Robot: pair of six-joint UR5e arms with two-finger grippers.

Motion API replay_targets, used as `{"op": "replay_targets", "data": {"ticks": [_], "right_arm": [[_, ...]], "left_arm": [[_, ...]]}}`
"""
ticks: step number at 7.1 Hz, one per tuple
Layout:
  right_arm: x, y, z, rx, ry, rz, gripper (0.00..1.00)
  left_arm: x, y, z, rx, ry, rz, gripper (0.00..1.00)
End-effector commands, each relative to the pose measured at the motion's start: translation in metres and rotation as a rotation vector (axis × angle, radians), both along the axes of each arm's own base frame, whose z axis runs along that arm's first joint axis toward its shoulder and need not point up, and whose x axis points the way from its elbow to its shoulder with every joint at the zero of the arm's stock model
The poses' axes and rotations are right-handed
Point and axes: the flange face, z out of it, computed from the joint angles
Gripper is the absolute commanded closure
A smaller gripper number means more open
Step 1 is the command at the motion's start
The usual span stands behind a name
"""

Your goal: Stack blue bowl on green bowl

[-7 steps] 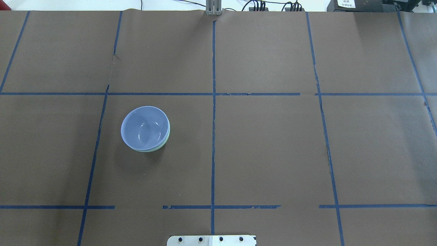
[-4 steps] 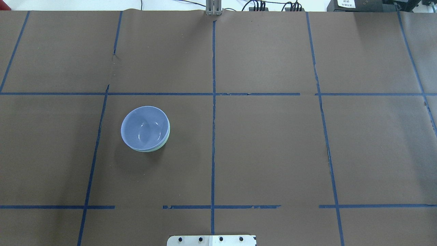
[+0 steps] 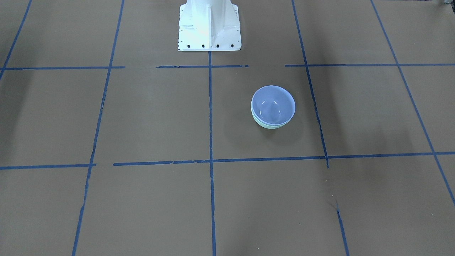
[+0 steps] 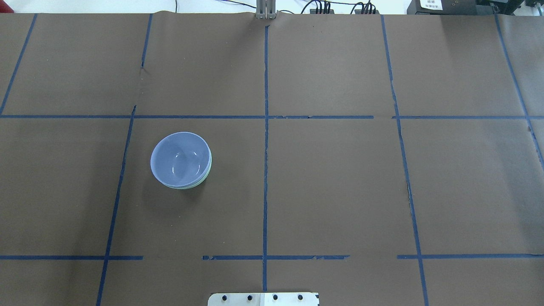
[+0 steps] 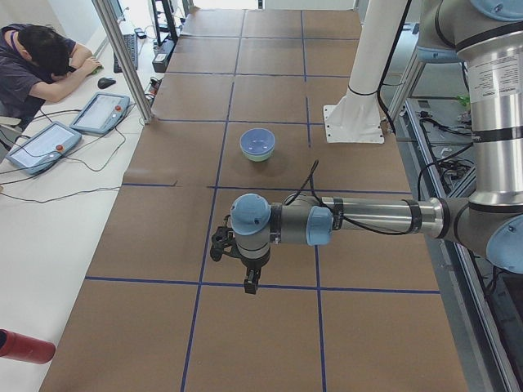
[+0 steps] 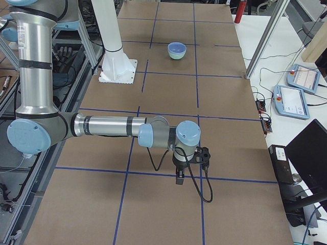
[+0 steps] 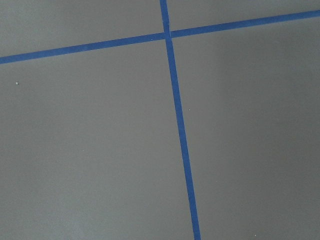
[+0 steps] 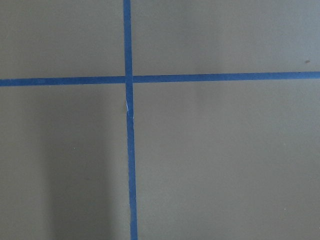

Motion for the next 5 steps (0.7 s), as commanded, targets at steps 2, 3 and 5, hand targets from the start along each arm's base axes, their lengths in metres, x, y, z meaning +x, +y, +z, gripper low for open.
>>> {"op": "replay_targets", "data": {"ticks": [2, 3, 5], "right_arm": [[0.0, 0.0, 0.0, 0.0, 0.0, 0.0, 0.0], [0.0007, 0.0001, 0.0, -0.001, 0.0, 0.002, 0.0], [0.0007, 0.0001, 0.0, -0.001, 0.0, 0.002, 0.0]], "left_arm": [[0.0, 0.0011, 0.0011, -0.004, 0.001, 0.0, 0.0], [-0.0008, 0.0011, 0.0006, -0.002, -0.002, -0.002, 0.0], [-0.0057, 0.0013, -0.0041, 0.007, -0.001, -0.014, 0.0]]}}
